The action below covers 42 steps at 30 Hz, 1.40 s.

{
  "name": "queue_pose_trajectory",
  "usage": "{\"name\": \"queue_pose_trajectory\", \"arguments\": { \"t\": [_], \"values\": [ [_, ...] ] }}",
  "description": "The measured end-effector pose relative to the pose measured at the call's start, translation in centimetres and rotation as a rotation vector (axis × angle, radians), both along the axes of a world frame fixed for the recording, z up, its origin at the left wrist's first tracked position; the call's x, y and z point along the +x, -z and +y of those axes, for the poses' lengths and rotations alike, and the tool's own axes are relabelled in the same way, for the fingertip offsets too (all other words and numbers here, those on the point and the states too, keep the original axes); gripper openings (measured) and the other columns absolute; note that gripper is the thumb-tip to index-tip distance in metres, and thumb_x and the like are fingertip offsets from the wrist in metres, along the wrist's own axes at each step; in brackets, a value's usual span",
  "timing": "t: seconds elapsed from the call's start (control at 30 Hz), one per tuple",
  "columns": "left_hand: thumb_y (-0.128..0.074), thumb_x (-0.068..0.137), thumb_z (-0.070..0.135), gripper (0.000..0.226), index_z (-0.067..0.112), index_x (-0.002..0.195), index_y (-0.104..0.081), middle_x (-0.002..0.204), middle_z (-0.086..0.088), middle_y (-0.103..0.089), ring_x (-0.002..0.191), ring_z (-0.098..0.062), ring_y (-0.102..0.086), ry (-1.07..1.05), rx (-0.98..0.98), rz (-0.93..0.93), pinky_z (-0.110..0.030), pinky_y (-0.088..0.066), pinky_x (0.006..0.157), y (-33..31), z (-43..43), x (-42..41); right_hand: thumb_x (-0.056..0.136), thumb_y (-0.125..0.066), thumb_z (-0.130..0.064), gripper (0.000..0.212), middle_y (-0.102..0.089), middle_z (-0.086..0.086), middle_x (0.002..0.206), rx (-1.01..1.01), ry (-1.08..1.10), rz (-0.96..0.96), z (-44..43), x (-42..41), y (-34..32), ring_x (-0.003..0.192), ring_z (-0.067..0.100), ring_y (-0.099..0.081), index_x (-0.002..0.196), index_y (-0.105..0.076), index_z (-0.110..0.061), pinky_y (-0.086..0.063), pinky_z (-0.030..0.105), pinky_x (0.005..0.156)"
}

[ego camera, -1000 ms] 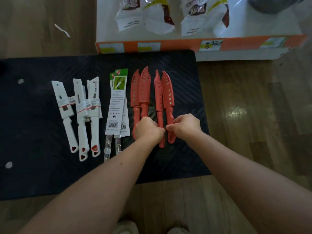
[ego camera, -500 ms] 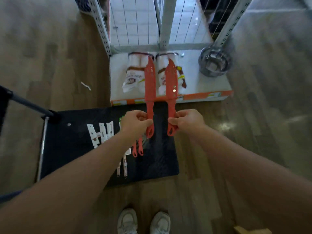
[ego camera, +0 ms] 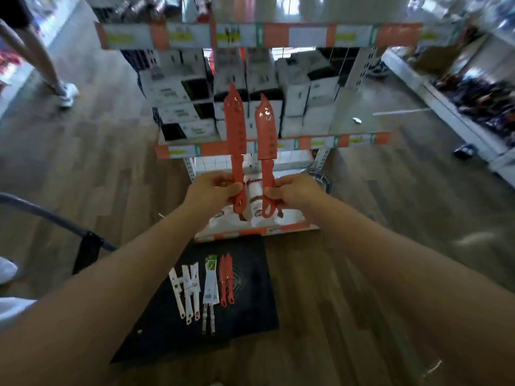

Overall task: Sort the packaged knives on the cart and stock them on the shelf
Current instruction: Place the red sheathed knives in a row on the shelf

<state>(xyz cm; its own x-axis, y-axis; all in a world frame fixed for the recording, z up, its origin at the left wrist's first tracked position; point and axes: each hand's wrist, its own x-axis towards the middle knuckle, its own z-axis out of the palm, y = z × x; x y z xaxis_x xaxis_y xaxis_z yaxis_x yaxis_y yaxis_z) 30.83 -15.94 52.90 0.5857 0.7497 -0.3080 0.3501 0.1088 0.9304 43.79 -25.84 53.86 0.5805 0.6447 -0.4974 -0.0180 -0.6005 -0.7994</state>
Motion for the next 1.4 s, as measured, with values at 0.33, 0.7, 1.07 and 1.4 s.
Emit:
{"name": "queue_pose_trajectory", "arguments": {
  "t": [0.33,0.7,1.07,1.4],
  "values": [
    [-0.061,0.086,0.006,0.022,-0.001,0.107,-0.061,0.084,-0.006,-0.065,0.074,-0.015,-0.065,-0.023,0.103,-0.127,-0.014,-0.056,0.058,-11.1,3.9,2.0,0.085,-0.065,-0.011,0.005,-0.067,0.010,0.091,0.112,-0.026,-0.075,4.7,2.0,-10.8,0.090,0.023,-0.067,0.084,-0.065,-0.006,-0.054,0.029,0.084],
    [-0.064,0.084,0.006,0.006,0.002,0.088,-0.065,0.086,-0.012,-0.066,0.071,-0.017,-0.065,-0.035,0.116,-0.089,-0.028,-0.058,0.076,-15.9,15.1,9.0,0.087,-0.063,-0.013,0.016,-0.063,0.004,0.074,0.119,0.004,-0.124,14.8,7.8,-15.8,0.064,0.011,-0.062,0.097,-0.065,-0.001,-0.054,0.019,0.062],
    [-0.064,0.083,0.004,0.006,-0.001,0.086,-0.062,0.085,-0.011,-0.063,0.072,-0.019,-0.063,-0.074,0.125,0.059,-0.027,-0.055,0.074,-17.9,22.1,15.4,0.085,-0.066,-0.016,0.026,-0.068,0.012,0.089,0.114,0.005,-0.065,23.1,14.9,-16.5,0.071,0.017,-0.066,0.103,-0.059,0.002,-0.058,0.027,0.073],
    [-0.074,0.076,0.015,0.022,0.002,0.091,-0.067,0.080,-0.007,-0.064,0.085,-0.024,-0.065,-0.168,0.251,0.267,-0.040,-0.056,0.085,-17.5,26.2,21.2,0.084,-0.066,-0.012,0.029,-0.069,0.016,0.108,0.058,-0.135,-0.049,28.4,21.3,-15.7,0.095,0.023,-0.068,0.109,-0.065,0.004,-0.054,0.028,0.086]
  ]
}}
